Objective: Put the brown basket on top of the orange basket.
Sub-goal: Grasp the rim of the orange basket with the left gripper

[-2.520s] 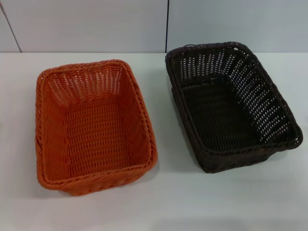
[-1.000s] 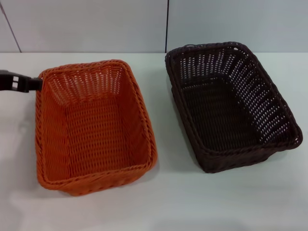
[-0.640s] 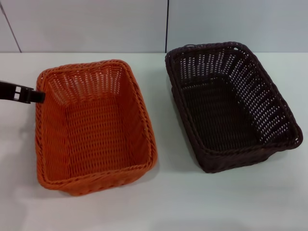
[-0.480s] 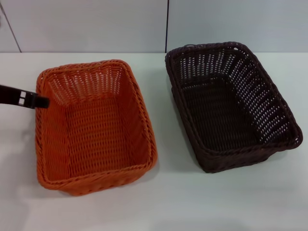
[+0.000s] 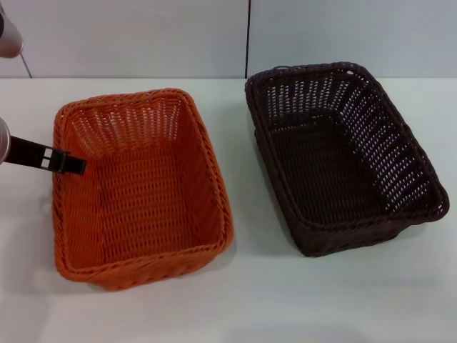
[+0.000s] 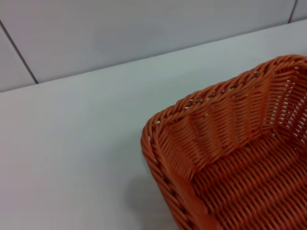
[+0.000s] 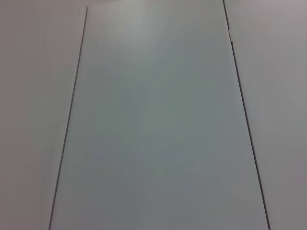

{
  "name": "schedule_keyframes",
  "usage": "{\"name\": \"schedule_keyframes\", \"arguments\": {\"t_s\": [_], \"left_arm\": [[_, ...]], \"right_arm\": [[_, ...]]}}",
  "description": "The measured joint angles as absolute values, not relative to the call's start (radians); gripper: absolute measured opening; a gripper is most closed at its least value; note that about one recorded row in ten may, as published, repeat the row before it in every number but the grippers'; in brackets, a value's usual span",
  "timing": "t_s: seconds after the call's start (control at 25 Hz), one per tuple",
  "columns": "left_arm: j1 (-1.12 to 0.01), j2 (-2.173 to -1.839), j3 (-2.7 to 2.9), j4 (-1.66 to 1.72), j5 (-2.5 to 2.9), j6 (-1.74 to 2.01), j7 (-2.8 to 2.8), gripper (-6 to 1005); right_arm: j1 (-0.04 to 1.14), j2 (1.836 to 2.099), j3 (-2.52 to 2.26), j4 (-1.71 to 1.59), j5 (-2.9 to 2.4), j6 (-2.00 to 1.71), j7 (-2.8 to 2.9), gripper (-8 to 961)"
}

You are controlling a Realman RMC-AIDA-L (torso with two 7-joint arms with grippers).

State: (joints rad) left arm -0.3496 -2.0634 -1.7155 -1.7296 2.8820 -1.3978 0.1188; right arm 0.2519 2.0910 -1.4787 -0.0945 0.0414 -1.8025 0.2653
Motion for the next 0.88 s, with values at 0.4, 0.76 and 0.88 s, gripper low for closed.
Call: {"name": "schedule_keyframes", "arguments": {"t_s": [0.4,0.76,0.88], "left_arm": [[-0.404,-2.063,-1.72,-1.619,2.882,-1.405,0.069,759],[-0.459,-2.061,-1.727,-1.513,2.889,-1.398,0.015,735],[-0.479,-2.062,-1.735,-1.471,2.889,-1.39,0.006,727]], "right_arm": [[0.245,2.087,-1.48,-0.094,0.041,-1.804,0.265,806],[0.238,2.084,-1.479,-0.098,0.041,-1.821,0.257,806],[0.238,2.083,-1.474,-0.096,0.042,-1.827,0.257,806]]}}
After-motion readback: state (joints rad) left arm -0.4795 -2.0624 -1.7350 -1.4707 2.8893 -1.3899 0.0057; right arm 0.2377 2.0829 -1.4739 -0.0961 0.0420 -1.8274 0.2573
